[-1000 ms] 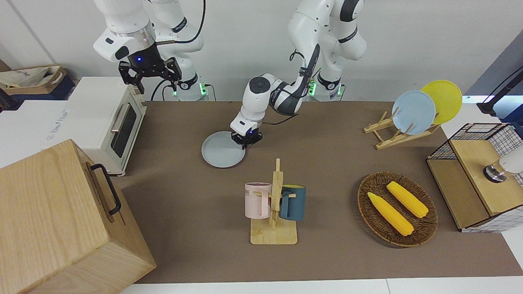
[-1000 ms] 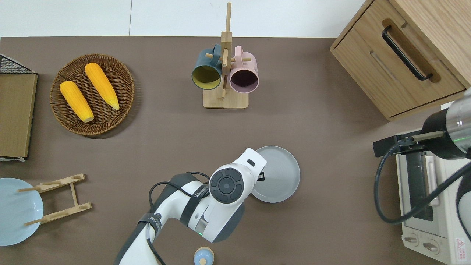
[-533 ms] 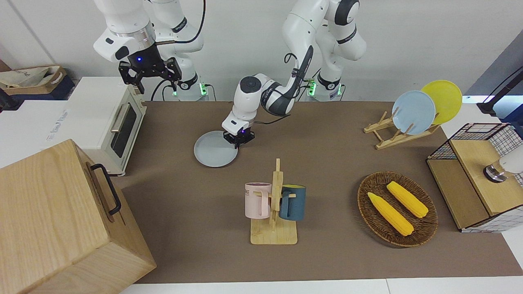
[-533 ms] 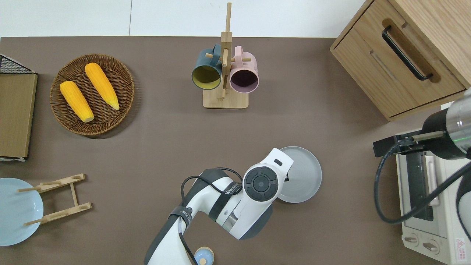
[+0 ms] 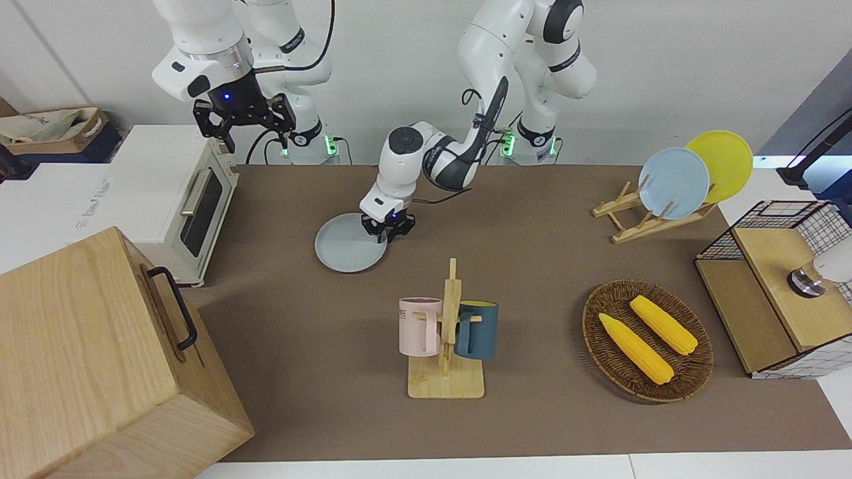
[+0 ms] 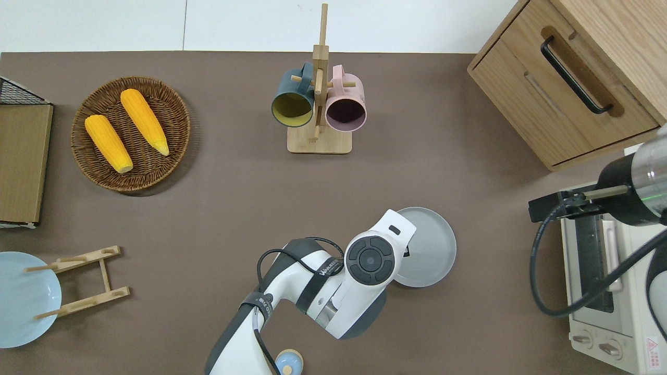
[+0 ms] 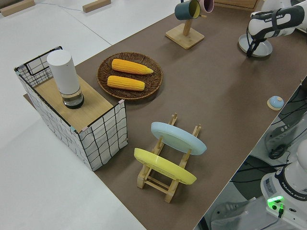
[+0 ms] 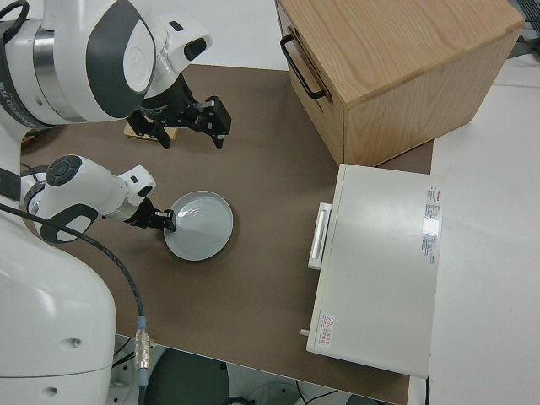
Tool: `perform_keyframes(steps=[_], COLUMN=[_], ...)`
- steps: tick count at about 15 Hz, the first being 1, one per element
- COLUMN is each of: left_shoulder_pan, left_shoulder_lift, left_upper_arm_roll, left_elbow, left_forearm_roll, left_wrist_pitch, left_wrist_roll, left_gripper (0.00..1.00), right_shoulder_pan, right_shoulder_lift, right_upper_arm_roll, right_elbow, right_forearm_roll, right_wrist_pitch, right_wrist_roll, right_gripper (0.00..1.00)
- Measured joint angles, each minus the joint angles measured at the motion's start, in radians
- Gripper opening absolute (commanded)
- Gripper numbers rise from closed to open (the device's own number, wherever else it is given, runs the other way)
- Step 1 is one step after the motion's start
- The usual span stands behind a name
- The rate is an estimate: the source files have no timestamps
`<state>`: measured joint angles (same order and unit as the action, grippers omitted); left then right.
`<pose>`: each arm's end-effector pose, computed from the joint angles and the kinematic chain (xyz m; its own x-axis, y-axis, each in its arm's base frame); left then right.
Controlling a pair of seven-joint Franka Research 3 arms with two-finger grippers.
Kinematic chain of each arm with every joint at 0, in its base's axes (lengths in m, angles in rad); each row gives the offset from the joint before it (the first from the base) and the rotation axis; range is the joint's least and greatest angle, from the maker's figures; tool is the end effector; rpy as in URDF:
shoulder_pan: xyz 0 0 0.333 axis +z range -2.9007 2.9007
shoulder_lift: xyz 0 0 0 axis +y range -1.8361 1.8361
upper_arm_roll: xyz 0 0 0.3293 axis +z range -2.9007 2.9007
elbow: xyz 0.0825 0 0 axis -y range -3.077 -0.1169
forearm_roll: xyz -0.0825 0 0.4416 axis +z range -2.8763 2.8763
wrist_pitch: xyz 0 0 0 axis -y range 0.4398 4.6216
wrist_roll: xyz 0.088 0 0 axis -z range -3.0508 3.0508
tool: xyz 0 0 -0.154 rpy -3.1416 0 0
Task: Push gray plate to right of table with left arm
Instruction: 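Push the gray plate with the left gripper toward the toaster oven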
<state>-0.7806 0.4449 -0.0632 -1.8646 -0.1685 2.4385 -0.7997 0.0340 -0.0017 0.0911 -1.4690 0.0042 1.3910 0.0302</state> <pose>0.4659 -0.5301 0.2181 0.9962 0.0829 -0.0260 0.0863 -0.9780 0.1897 0.5840 0.0742 0.6299 0.9925 0.0951 -0.0763 0.0953 -0.9954 -0.0017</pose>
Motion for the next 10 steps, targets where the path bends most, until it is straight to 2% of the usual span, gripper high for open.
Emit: perform_keyframes(steps=[4, 6, 10], left_shoulder_pan=[0.003, 0.012, 0.074], left_shoulder_lift=[0.003, -0.002, -0.053], left_upper_arm_roll=[0.008, 0.013, 0.017], left_elbow=[0.008, 0.015, 0.021], left_forearm_roll=[0.003, 0.003, 0.001], left_wrist_pitch=[-0.030, -0.063, -0.167], left_wrist_roll=[0.033, 0.047, 0.109], left_gripper=[0.90, 0.95, 0.98], right_shoulder_pan=[0.000, 0.000, 0.000], right_shoulder_lift=[0.000, 0.000, 0.000], right_upper_arm_roll=[0.000, 0.000, 0.000], right_elbow=[0.000, 0.000, 0.000], right_forearm_roll=[0.000, 0.000, 0.000], right_wrist_pitch=[0.000, 0.000, 0.000], right_wrist_roll=[0.000, 0.000, 0.000], right_gripper=[0.983, 0.983, 0.983])
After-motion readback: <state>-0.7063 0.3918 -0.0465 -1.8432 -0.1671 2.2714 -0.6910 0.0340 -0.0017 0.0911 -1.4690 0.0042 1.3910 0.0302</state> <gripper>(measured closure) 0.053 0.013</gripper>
